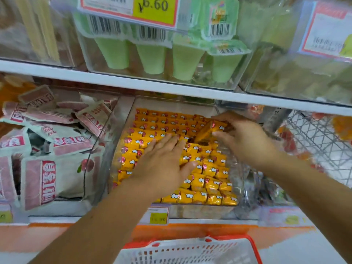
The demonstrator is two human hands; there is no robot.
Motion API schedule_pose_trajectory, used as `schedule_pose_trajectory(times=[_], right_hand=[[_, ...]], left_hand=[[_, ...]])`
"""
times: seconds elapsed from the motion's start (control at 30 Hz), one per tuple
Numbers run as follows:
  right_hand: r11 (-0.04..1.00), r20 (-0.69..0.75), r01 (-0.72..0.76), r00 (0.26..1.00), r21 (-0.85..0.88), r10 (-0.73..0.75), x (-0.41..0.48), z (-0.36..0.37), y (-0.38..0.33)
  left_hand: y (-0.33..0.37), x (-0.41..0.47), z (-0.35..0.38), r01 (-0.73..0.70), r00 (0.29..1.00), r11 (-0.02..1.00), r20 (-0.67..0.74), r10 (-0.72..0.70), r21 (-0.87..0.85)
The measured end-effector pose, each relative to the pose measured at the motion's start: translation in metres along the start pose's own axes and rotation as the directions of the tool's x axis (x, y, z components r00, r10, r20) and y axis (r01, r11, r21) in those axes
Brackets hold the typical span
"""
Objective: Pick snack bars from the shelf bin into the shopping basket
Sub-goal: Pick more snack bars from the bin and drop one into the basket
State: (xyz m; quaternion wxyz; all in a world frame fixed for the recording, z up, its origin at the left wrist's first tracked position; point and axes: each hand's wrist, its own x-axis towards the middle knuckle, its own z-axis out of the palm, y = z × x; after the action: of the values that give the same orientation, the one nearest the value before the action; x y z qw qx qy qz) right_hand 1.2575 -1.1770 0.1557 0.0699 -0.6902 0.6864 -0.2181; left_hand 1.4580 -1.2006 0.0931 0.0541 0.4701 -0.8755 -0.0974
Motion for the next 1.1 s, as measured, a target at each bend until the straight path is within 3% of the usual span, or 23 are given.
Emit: schedule_pose_trajectory(times=[0.1,0.23,0.3,0.57,0.63,0.7,0.77,0.83,0.97,1.1], right_hand=[[0.988,0.23,0.02,0.973,-0.156,0.017,0.028,0.002,0.005],[0.943,0.388,0.13,0.922,-0.306,-0.001,0.055,0.015,0.008],[0.906,0.435,0.23,0.898,-0.356,-0.057,0.062,0.025,0.01],[0.888,0.582,0.228,0.812,-0.4,0.054,0.08,0.024,-0.001],[0.891,0.579,0.2,0.811,-0.408,0.083,0.081,0.022,-0.005],[0.915,0.509,0.158,0.859,-0.372,0.059,0.081,0.021,-0.007],[0.965,0.392,0.092,0.92,-0.244,0.011,0.08,0.024,-0.008],[0.989,0.361,0.052,0.933,-0.14,0.002,0.076,0.033,-0.013],[0.981,0.346,0.051,0.938,-0.188,0.017,0.074,0.057,-0.022],[0.991,0.194,0.043,0.981,-0.13,-0.017,0.067,0.055,-0.018]], left_hand=[[-0.007,-0.003,0.0,-0.028,0.999,1.0,0.028,0.028,0.007],[-0.013,-0.006,0.004,-0.053,0.999,0.999,-0.01,0.053,0.004],[-0.014,-0.005,0.007,-0.053,0.998,0.998,-0.025,0.053,0.017],[-0.016,-0.001,0.014,-0.026,0.998,1.0,-0.064,0.027,0.013],[-0.016,0.0,0.015,-0.019,0.998,1.0,-0.06,0.02,0.015],[-0.017,0.001,0.016,-0.016,0.998,1.0,-0.052,0.017,0.023],[-0.016,0.001,0.016,-0.014,0.999,1.0,-0.04,0.015,0.028],[-0.016,0.002,0.014,-0.014,1.0,0.999,-0.018,0.015,0.033],[-0.016,0.002,0.012,-0.008,1.0,0.999,-0.004,0.008,0.035],[-0.015,0.002,0.008,0.0,1.0,1.0,0.03,0.0,-0.012]])
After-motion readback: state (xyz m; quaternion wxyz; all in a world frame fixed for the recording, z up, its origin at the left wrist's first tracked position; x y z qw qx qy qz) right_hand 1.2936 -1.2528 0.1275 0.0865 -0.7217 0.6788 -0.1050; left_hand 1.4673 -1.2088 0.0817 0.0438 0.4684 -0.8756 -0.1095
